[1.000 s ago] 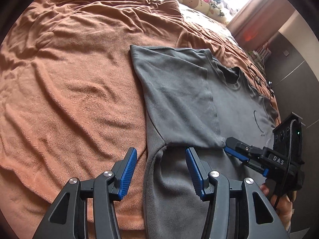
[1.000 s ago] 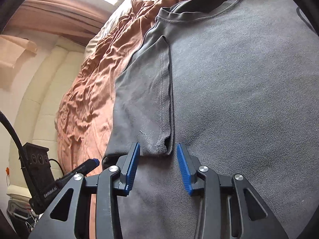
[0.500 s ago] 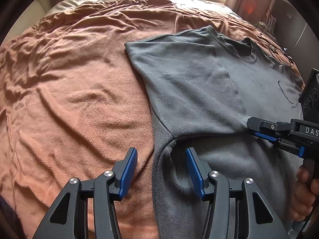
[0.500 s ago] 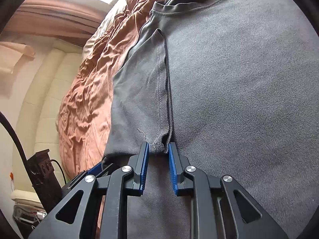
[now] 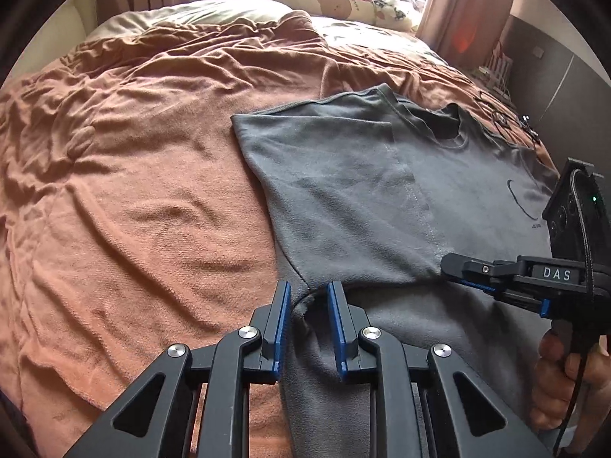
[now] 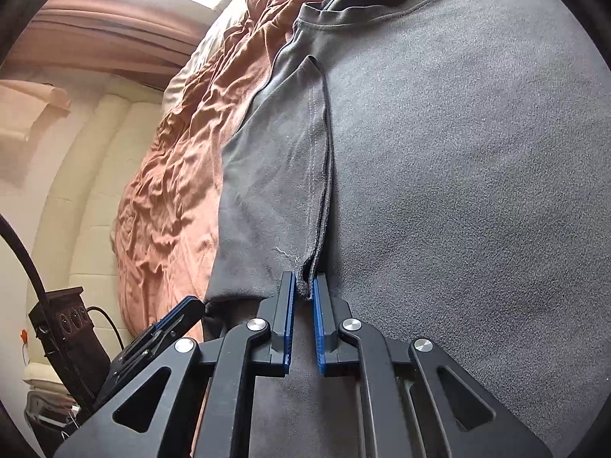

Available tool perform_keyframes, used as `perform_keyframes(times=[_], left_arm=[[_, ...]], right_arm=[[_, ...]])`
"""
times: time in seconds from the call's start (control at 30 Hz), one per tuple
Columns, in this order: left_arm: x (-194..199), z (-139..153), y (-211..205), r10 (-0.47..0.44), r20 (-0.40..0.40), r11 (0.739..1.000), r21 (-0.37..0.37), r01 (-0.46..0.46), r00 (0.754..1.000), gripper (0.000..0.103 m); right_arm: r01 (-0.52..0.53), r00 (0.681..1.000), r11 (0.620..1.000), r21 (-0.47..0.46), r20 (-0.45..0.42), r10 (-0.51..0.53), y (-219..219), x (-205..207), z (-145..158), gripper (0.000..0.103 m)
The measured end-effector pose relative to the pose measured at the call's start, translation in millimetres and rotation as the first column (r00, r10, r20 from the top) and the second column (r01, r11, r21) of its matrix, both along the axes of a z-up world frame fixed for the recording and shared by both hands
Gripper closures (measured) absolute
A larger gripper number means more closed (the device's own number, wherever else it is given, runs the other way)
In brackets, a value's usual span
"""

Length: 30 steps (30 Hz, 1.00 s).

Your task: Fold small clothes

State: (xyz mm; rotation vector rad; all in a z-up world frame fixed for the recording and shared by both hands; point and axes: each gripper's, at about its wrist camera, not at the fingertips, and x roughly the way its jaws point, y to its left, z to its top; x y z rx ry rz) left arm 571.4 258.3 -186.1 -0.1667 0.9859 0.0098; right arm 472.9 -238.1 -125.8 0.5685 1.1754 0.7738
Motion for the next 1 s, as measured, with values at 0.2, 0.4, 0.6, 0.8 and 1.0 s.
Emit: perform_keyframes(times=[0.2, 0.4, 0.6, 0.8, 1.0], left_arm=[[11.4, -14.3, 6.8, 0.048, -0.044, 0.997, -0.058, -0.050, 0.998, 0.082], [8.1, -21.1, 26.4, 0.131, -0.038, 0.968, -0.209, -0.136, 0.991, 0.073], [8.0, -26.5, 35.0, 0.183, -0.053, 0.948, -0.256, -0.190, 0.982, 0.072], [10.6, -27.9, 29.5, 0.156, -0.060, 0.957, -0.239, -0.166, 0.986, 0.070], [2.1, -26.5, 44.2, 0.176, -0.059, 0.946, -0.266, -0.185, 0.983, 0.093]], right_arm=[[-0.003, 1.000, 1.000, 0.002, -0.006, 0.003, 3.5, -1.2, -0.7, 0.099], [-0.010, 1.000, 1.000, -0.002, -0.011, 0.010, 8.5, -3.3, -1.3, 0.099], [-0.024, 1.000, 1.000, -0.009, 0.000, 0.024, 12.7, -7.5, 2.4, 0.099], [-0.037, 0.999, 0.999, -0.018, 0.007, 0.037, 14.5, -11.0, 2.1, 0.100], [-0.041, 0.999, 0.999, -0.025, 0.008, 0.041, 15.4, -12.4, 2.6, 0.100]])
